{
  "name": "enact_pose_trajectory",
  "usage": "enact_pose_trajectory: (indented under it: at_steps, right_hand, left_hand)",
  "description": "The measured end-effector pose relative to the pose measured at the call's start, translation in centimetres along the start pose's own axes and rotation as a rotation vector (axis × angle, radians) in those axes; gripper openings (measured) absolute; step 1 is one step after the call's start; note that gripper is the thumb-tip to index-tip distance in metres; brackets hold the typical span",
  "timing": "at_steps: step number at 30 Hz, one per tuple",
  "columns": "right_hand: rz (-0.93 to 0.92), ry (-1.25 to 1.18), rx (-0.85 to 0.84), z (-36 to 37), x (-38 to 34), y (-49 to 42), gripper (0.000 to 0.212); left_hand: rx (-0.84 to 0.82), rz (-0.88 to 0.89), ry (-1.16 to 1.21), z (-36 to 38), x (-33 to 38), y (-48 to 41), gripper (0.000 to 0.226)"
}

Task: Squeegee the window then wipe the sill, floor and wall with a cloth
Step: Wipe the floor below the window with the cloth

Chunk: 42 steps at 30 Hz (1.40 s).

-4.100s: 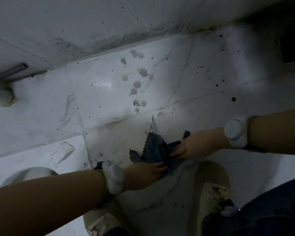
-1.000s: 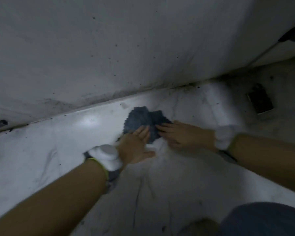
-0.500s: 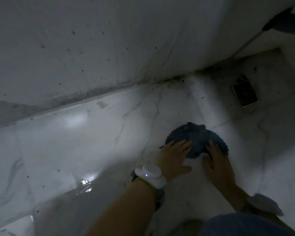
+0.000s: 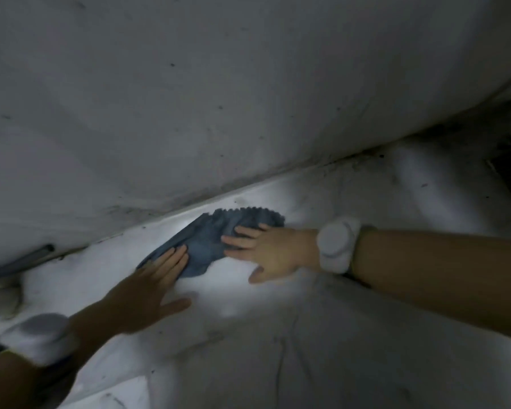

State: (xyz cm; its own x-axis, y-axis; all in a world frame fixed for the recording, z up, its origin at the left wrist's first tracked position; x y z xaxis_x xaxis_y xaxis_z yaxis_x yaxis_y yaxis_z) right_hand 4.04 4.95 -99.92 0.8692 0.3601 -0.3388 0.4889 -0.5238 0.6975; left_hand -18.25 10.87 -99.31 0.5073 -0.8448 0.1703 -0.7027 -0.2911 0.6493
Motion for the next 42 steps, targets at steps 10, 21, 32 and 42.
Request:
enact_pose_trajectory:
  at_steps: [10,21,32,42]
  right_hand:
    - [0.263,-0.298,0.696,0.1,-5.1,-0.8,0.047]
    - [0.361,-0.523,0.773,-0.8,-5.9,-2.6,0.046]
    - [0.462,-0.349,0.658,6.0,-15.1,0.6,0.020]
    - [0.435,-0.566,1.304,-5.5,-11.4,6.5,0.007]
  left_hand:
    - [0.222,-0.072,0.207,1.6,0.8,0.9,0.083]
    - [0.486,-0.166,0.291,1.1,-0.1,1.7,0.038]
    - [0.210,-0.069,0.125,8.2,5.5,9.6,0.064]
    - [0.498,-0.242,0.309,-7.8,1.8,15.3,0.046]
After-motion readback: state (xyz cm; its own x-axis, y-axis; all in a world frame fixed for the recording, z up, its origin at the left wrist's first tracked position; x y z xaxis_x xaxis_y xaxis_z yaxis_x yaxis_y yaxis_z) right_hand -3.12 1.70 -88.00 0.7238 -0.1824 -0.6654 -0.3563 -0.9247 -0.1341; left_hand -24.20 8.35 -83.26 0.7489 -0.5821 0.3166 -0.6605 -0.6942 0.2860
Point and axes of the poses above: each hand's wrist, its own y-axis away from the middle knuckle, its own z-axis out of the palm, x = y × z, the point moved 4 cm from there along -y, towards the middle knuckle, and after that the axes turned 10 degrees about -x, right-handed, at the moved point
